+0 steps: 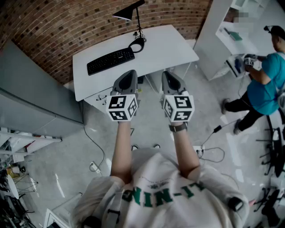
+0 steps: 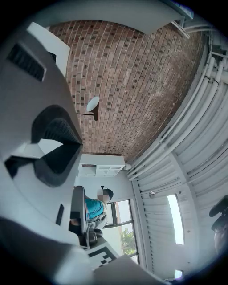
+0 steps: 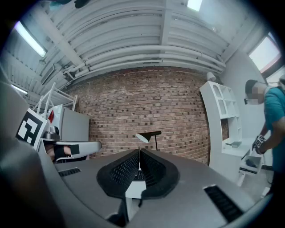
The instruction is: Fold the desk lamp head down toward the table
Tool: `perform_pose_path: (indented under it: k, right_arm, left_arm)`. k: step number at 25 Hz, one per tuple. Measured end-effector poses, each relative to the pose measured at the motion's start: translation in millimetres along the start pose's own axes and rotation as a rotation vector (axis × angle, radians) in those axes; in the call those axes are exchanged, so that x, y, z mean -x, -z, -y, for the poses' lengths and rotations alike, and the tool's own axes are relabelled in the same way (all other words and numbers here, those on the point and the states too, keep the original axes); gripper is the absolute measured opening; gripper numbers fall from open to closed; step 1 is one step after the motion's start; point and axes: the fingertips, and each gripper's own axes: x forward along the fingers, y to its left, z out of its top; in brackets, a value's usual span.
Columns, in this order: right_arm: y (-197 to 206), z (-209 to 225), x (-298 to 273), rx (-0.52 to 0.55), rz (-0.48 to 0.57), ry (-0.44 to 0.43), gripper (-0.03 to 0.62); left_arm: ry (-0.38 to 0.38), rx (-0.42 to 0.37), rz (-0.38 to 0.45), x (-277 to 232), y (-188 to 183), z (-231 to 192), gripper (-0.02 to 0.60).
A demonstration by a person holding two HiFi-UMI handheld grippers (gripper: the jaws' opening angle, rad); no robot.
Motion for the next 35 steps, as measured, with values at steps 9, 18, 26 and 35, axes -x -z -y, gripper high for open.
perform_pose_path:
  k: [9, 18, 26, 35]
  right_arm:
    - [29.6, 42.6, 5.0, -0.115, -0.016, 0.022, 0.005]
    - [58.9, 36.2, -59.0, -0.116, -0.099, -0.074, 0.005]
    - [37.8, 40.0, -208.6, -0.075, -0.085, -0.166, 0.005]
    - [16.3, 46.2, -373.8, -0.077, -0.09, -0.159, 0.005]
  left_arm:
    - [-0.006, 0.0, -0.058, -9.3, 32.9, 21.7, 0.002]
    - [-0.033, 0.025, -0.076, -59.5, 50.3, -14.3, 0.002]
    - [-0.08, 0.041, -0.04, -168.3, 29.7, -112.2, 0.002]
    - [-0.078, 0.064, -0.029, -274.7, 0.8, -230.7, 0.002]
